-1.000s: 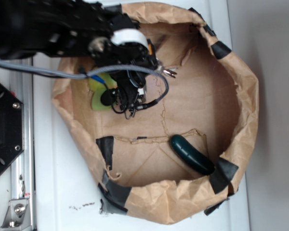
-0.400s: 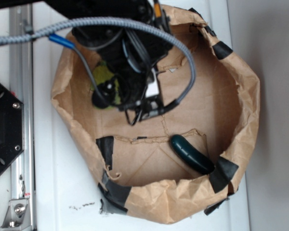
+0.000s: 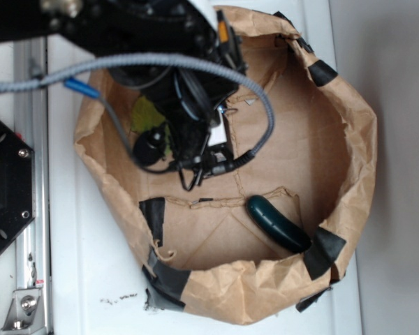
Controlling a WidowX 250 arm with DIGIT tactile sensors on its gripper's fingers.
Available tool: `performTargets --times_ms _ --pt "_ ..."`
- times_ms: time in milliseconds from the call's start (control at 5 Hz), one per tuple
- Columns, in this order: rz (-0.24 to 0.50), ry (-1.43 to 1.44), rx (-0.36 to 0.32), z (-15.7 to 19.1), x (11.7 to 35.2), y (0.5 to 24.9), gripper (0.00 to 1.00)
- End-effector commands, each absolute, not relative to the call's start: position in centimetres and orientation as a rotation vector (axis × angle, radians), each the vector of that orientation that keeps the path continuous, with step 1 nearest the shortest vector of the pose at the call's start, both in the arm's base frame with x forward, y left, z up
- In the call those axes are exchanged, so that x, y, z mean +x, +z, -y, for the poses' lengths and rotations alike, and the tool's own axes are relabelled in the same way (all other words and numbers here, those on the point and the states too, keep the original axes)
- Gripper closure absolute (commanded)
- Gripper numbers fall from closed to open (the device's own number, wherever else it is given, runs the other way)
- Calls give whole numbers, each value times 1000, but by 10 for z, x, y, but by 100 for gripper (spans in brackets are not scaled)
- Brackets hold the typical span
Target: Grab the silver keys.
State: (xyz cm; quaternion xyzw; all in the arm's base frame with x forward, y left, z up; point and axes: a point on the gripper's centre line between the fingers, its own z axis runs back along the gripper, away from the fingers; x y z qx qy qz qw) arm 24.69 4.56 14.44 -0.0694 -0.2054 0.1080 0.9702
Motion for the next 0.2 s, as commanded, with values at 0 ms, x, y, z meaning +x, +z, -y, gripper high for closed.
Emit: performTargets --times_ms 0 --pt "462 209 -66 -51 247 153 100"
